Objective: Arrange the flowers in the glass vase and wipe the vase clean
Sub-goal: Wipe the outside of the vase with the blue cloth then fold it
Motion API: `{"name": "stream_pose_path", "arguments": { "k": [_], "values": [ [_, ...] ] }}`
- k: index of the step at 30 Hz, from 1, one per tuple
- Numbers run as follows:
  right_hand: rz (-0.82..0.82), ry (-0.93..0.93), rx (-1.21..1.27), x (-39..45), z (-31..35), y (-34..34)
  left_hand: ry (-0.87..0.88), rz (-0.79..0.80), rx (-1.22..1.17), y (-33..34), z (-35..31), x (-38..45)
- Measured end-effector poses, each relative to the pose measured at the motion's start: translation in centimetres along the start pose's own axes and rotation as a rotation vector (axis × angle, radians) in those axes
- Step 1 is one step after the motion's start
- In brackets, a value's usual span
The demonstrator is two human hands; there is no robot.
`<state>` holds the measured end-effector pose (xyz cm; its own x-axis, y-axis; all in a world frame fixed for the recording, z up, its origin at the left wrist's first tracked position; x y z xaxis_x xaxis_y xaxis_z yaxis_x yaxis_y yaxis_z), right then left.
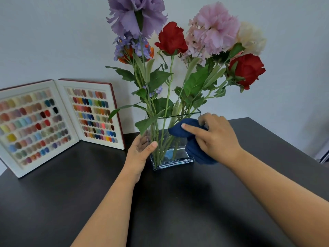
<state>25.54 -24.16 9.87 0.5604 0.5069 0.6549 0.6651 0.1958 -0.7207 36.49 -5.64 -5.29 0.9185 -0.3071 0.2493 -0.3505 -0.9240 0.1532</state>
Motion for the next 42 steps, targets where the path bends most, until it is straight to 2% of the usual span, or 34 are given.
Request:
{"name": "stream_pose_path", "arguments": {
  "k": [4, 7, 9, 11, 15, 17, 22, 28, 30, 35, 38, 42],
  "values": [
    [0.064, -0.058, 0.014, -1.6, 2.0, 2.5, 0.016, -0.011, 0.008, 0.0, -0.1, 0.0],
    [0.297, -0.173, -0.079, -4.5, 4.5, 7.0, 0.033, -0.013, 0.019, 0.0, -0.2, 0.1],
    [0.382, -0.164, -0.12, -5.5, 4.2, 8.0, 0.045, -0.015, 0.028, -0.1, -0.4, 0.1],
    [0.319, -0.129, -0.079, -4.8, 3.2, 6.7, 0.064, -0.012, 0.04, 0.0, -0.5, 0.1],
    [0.013, 0.053, 0.048, -2.0, -1.3, 0.7, 0.088, -0.008, 0.037, 0.1, -0.7, 0.1],
    [-0.051, 0.126, 0.04, -1.3, -3.1, -0.9, 0.096, -0.004, 0.034, 0.2, -0.7, 0.1],
    [0.027, 0.093, 0.053, -2.8, -2.6, 1.3, 0.149, -0.033, 0.059, 0.2, -1.1, -0.1],
    [0.228, -0.034, -0.046, -6.6, -0.3, 5.7, 0.17, -0.083, 0.11, 0.3, -1.6, -0.4],
    [0.186, 0.005, -0.002, -5.8, -1.2, 4.7, 0.169, -0.102, 0.107, 0.2, -1.7, -0.4],
    [-0.052, 0.236, 0.119, -2.8, -5.1, 0.9, 0.162, -0.124, 0.106, 0.1, -1.7, 0.0],
    [-0.003, 0.16, 0.096, -2.3, -3.1, 2.0, 0.158, -0.144, 0.112, -0.1, -1.7, 0.3],
    [0.146, 0.005, 0.047, -4.6, 0.3, 5.2, 0.159, -0.178, 0.134, -0.4, -1.8, 0.6]
  ]
}}
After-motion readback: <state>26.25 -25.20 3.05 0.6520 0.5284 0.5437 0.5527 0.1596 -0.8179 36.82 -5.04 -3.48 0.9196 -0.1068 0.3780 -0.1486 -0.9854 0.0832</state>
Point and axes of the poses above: each hand's wrist, its own x-axis towards the middle knuckle, its own y-axis out of the palm, z = x × y, the point moved 10 cm from there along x, towards the middle knuckle, and after that the axes turned 10 degrees about z, right-handed, at the moved point
